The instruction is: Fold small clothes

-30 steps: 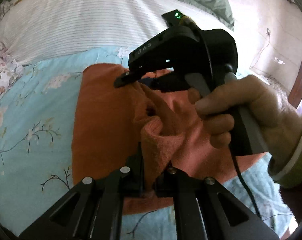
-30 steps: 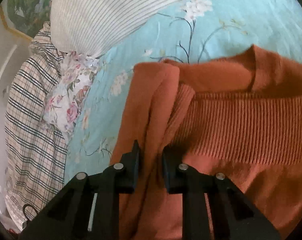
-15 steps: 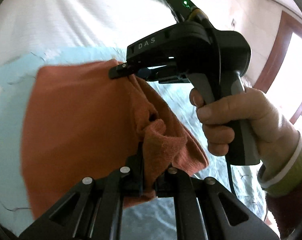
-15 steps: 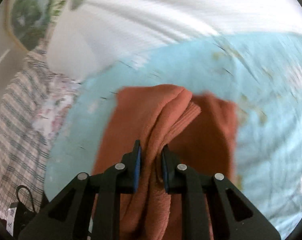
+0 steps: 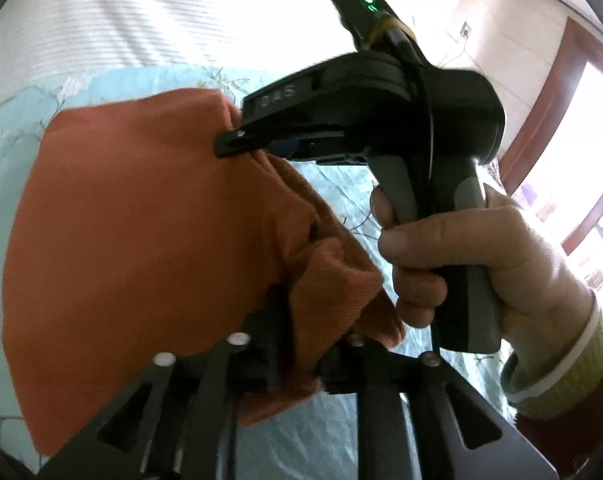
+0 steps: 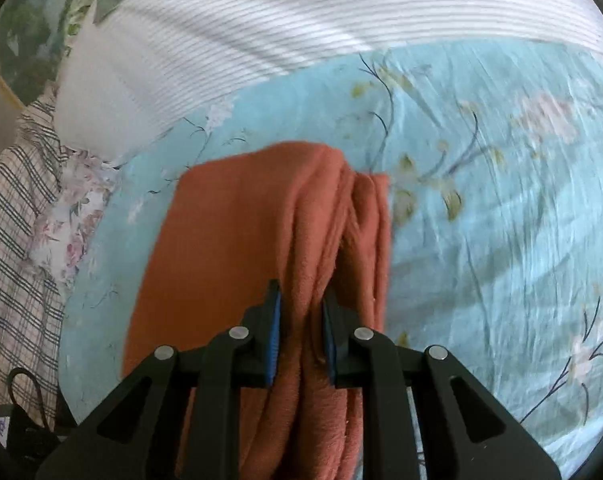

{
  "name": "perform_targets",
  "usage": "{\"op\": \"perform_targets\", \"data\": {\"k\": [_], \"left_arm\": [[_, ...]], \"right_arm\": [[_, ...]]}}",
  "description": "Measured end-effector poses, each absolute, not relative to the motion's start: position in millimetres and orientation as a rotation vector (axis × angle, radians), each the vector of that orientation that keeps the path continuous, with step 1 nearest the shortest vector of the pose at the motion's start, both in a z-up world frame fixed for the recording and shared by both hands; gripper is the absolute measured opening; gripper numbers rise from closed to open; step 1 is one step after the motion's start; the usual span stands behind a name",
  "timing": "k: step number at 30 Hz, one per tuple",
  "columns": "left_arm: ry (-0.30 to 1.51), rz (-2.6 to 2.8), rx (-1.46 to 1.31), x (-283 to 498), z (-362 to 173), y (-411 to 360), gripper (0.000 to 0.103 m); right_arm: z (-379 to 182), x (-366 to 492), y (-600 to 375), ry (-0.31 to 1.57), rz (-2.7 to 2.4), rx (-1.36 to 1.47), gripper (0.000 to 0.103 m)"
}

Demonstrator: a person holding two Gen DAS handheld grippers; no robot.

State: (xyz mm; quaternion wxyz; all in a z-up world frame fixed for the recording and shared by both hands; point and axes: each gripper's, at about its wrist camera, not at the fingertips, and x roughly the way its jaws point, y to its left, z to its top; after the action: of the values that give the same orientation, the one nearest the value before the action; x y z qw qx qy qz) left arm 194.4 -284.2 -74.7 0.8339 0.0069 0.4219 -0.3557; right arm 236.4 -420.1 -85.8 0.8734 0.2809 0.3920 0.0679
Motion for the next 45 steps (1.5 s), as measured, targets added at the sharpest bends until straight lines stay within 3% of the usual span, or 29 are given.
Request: {"op": "perform_targets", "data": {"k": [1,5,7,8,9,10,19,28,29,30,31,33,34,37,45], "left_arm": [[0.895,-0.752,0.006,193.9,-73.5,-279.1,0.040],[0.899,-0.725,0.005,194.3,-69.7,-250.6,0.062],[0.919,-0.721,-0.030,195.3,-69.7,-230.1,0.071],[0.926,-0.715,-0.057,197.5,-69.0,-217.3,0.072],[0.928,-0.684,-0.076,200.6,-67.1,-203.7,0.072],[0.928,-0.653,-0.088,205.3,-65.3,-190.5,0.073],[1.017,-0.563,-0.268,281.1,-78.0,-111.2,0.077],[1.130,-0.636,-0.454,344.5,-118.3,-107.2,0.075],[1.133,-0.649,-0.450,350.9,-119.4,-112.0,0.074],[1.141,-0.664,-0.440,353.0,-121.0,-117.2,0.063],[1.156,-0.683,-0.440,351.2,-124.0,-120.7,0.048],[1.167,-0.685,-0.416,355.1,-129.6,-130.2,0.041],[1.154,-0.688,-0.400,353.1,-127.2,-133.3,0.034],[1.120,-0.694,-0.405,340.1,-116.2,-125.6,0.028],[1.032,-0.629,-0.373,272.7,-75.0,-43.8,0.026]], "right_arm": [[-85.8,234.3,-421.5,0.810,0.136,0.592,0.024],[-80.0,219.9,-429.7,0.790,0.094,0.608,0.033],[-75.3,210.2,-430.5,0.789,0.065,0.608,0.052],[-73.3,204.9,-428.6,0.784,0.060,0.604,0.070],[-72.0,199.8,-427.0,0.775,0.063,0.603,0.078],[-70.7,193.0,-424.0,0.761,0.073,0.601,0.079],[-90.9,185.3,-409.3,0.832,0.114,0.625,0.079],[-110.5,210.8,-417.9,0.877,0.179,0.725,0.077],[-112.9,212.5,-416.7,0.882,0.186,0.726,0.072],[-114.3,213.5,-414.7,0.886,0.186,0.721,0.059],[-115.8,214.6,-412.5,0.895,0.192,0.722,0.053],[-118.0,215.0,-411.0,0.896,0.218,0.756,0.038],[-117.8,214.3,-409.7,0.895,0.220,0.759,0.037],[-107.0,206.7,-400.9,0.866,0.212,0.737,0.030],[-73.0,189.3,-325.4,0.788,0.363,0.694,0.026]]}}
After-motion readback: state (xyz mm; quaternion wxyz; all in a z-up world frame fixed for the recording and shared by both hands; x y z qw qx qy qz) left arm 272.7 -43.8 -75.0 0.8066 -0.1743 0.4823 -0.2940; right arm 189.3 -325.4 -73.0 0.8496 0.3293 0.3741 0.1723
